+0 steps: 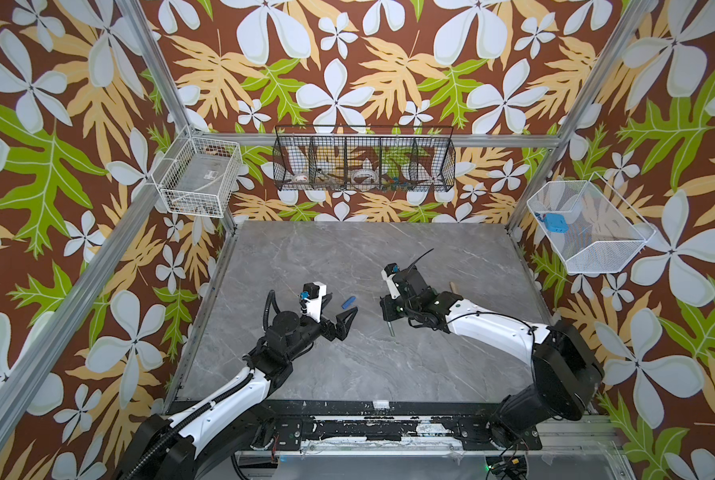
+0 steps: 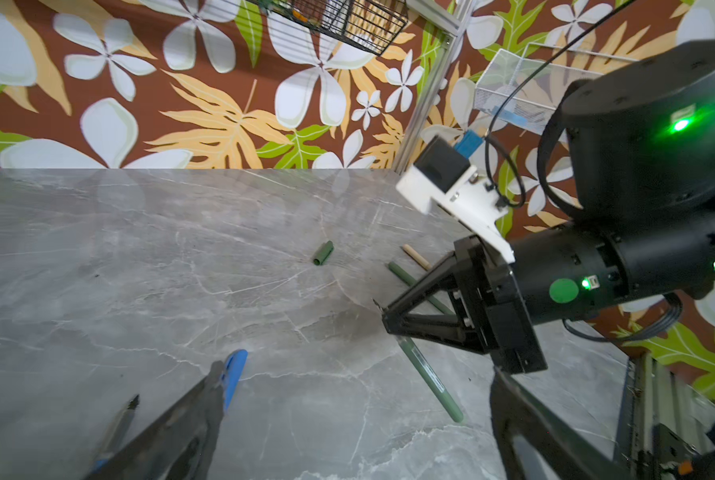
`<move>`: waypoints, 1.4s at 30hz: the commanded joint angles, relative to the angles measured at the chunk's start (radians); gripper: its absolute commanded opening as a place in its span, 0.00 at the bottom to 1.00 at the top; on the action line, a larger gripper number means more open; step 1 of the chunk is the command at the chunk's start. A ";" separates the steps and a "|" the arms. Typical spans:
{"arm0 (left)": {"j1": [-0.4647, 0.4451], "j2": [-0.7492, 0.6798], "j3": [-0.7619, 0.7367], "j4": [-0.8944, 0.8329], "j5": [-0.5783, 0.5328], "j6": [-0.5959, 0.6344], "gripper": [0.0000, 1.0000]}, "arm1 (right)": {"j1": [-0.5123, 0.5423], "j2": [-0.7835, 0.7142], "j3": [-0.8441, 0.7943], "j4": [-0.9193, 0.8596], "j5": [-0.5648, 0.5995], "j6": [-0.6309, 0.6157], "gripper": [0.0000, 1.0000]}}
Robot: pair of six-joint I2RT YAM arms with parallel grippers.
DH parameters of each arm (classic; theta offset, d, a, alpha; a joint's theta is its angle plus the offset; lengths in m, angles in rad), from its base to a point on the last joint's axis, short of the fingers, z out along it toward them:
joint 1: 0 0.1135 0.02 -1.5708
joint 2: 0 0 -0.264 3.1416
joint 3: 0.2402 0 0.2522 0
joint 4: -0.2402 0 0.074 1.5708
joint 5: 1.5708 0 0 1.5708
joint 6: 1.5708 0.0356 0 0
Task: Insert the pens into the pen caps
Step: 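Raise the pen toward the left gripper while the left gripper closes on it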
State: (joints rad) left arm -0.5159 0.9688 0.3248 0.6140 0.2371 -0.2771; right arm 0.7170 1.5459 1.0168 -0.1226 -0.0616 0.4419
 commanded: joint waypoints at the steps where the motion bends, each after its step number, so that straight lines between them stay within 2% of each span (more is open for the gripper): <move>1: 0.001 0.042 0.016 0.095 0.156 -0.038 1.00 | -0.003 -0.060 -0.053 0.229 -0.081 0.009 0.00; 7: 0.000 0.147 0.038 0.196 0.368 -0.087 0.99 | -0.005 -0.189 -0.207 0.509 -0.165 0.050 0.00; 12: 0.001 0.195 0.046 0.256 0.451 -0.120 0.95 | -0.004 -0.268 -0.339 0.730 -0.201 0.104 0.00; 19: 0.001 0.261 0.067 0.270 0.497 -0.138 0.91 | -0.004 -0.262 -0.403 0.893 -0.277 0.178 0.01; 31: 0.001 0.366 0.115 0.291 0.561 -0.195 0.70 | -0.001 -0.211 -0.392 0.951 -0.332 0.195 0.02; 38: 0.001 0.387 0.125 0.304 0.581 -0.212 0.52 | 0.006 -0.196 -0.395 0.963 -0.317 0.182 0.02; 42: 0.001 0.398 0.134 0.295 0.590 -0.215 0.47 | 0.006 -0.193 -0.394 0.971 -0.314 0.180 0.02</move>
State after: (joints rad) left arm -0.5159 1.3621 0.4507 0.8707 0.8028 -0.4854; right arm 0.7223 1.3518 0.6193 0.8082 -0.3740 0.6270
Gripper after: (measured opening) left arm 0.476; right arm 0.051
